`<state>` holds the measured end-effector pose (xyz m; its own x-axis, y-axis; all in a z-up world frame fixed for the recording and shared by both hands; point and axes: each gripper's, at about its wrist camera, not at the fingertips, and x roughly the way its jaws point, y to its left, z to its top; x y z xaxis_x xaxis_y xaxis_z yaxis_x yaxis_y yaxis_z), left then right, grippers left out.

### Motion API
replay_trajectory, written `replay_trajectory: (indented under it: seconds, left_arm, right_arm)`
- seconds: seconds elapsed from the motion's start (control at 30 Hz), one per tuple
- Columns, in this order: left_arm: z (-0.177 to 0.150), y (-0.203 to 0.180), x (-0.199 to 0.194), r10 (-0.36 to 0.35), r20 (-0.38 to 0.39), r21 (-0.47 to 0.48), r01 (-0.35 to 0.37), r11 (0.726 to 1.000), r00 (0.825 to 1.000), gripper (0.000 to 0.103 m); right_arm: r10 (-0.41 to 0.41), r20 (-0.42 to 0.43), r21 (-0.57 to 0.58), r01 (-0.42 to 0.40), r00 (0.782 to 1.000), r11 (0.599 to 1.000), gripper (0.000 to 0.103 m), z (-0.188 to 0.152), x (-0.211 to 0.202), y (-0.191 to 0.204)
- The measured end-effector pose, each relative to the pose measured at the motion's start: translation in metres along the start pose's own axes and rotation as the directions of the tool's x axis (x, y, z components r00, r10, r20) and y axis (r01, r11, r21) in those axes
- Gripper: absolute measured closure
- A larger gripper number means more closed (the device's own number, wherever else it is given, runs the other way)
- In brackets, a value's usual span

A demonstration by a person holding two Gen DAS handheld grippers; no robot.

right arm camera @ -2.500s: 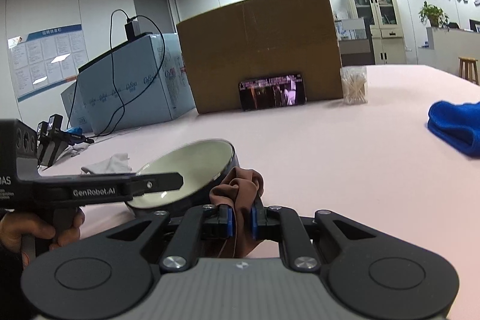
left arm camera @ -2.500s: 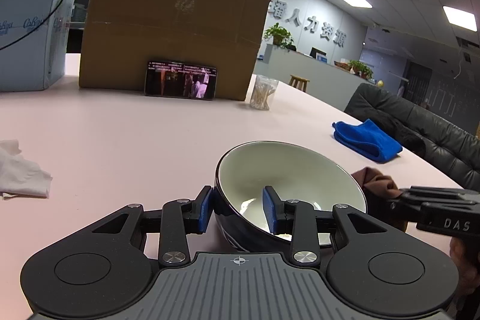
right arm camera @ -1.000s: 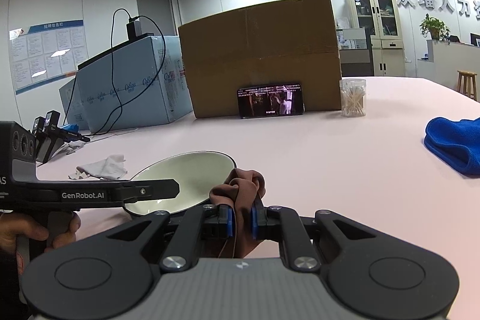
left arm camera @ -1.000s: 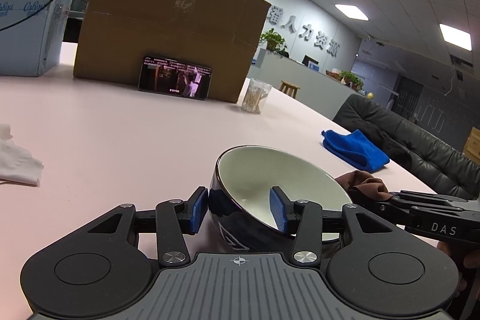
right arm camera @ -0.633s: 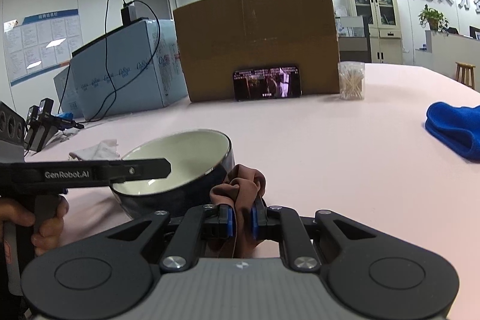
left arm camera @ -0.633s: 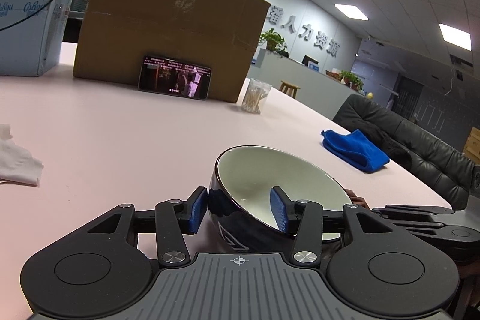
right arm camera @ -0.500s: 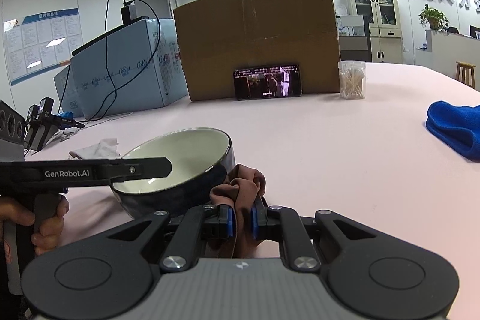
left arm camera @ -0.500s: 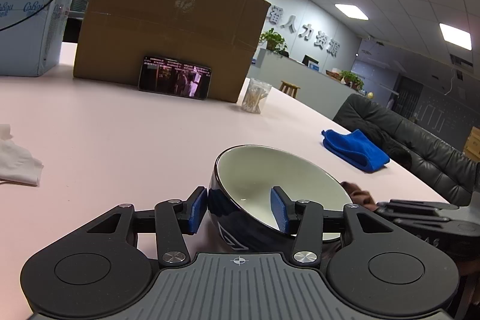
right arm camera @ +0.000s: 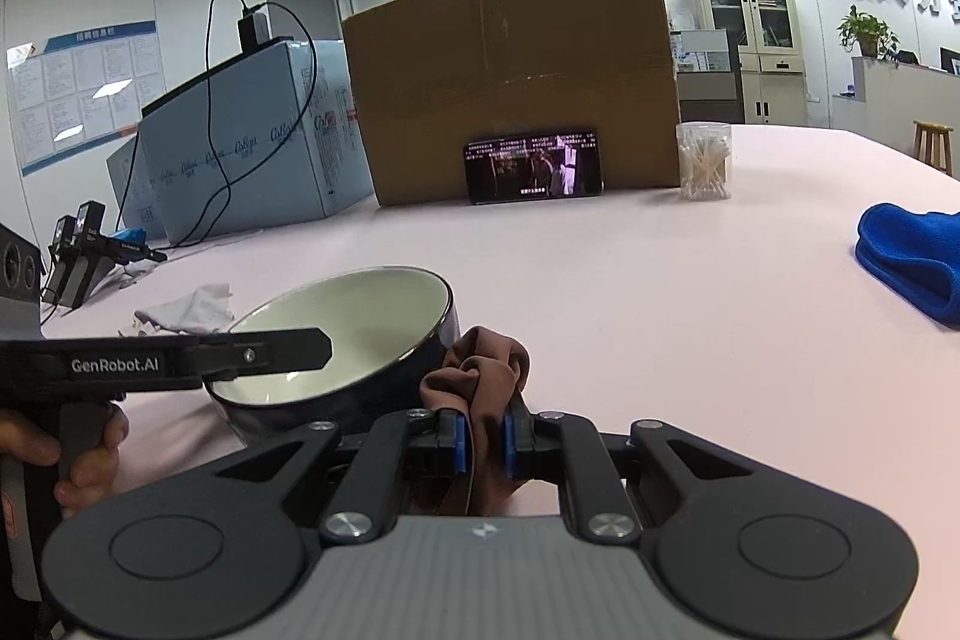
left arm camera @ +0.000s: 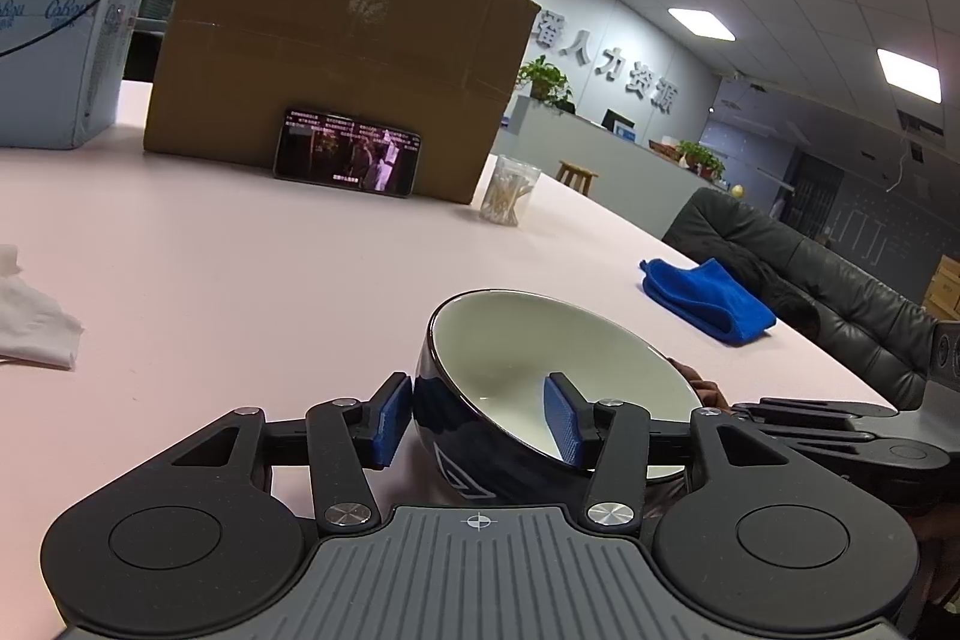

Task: Clean bowl
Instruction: 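Rotate the bowl with the left gripper while the right gripper wipes its outer wall with the cloth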

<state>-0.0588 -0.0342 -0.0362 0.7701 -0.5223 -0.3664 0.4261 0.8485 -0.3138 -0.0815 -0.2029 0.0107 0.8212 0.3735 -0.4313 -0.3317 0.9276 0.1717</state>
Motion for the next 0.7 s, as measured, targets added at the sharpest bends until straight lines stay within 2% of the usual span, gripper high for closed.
replay_trajectory:
  seconds: [0.23,0.4,0.53,0.7]
  left_arm:
    - [-0.001,-0.001,0.001,0.000,-0.007,-0.001,0.000,1.000,1.000,0.054]
    - [-0.001,0.000,0.000,-0.005,-0.004,-0.005,0.005,1.000,1.000,0.054]
    - [-0.001,-0.001,0.001,-0.002,-0.004,-0.007,0.002,1.000,1.000,0.054]
    - [-0.001,-0.001,0.003,0.003,-0.008,-0.009,-0.003,1.000,1.000,0.053]
  right_arm:
    - [0.030,0.027,0.022,-0.031,0.999,0.999,0.089,0.008,0.000,-0.006]
    - [0.037,-0.004,0.034,-0.036,0.999,0.999,0.089,0.009,0.010,-0.011]
    - [0.070,-0.034,0.051,-0.068,0.997,0.996,0.089,0.005,0.013,-0.015]
    - [0.135,0.003,0.095,-0.135,0.991,0.986,0.089,0.003,0.009,-0.024]
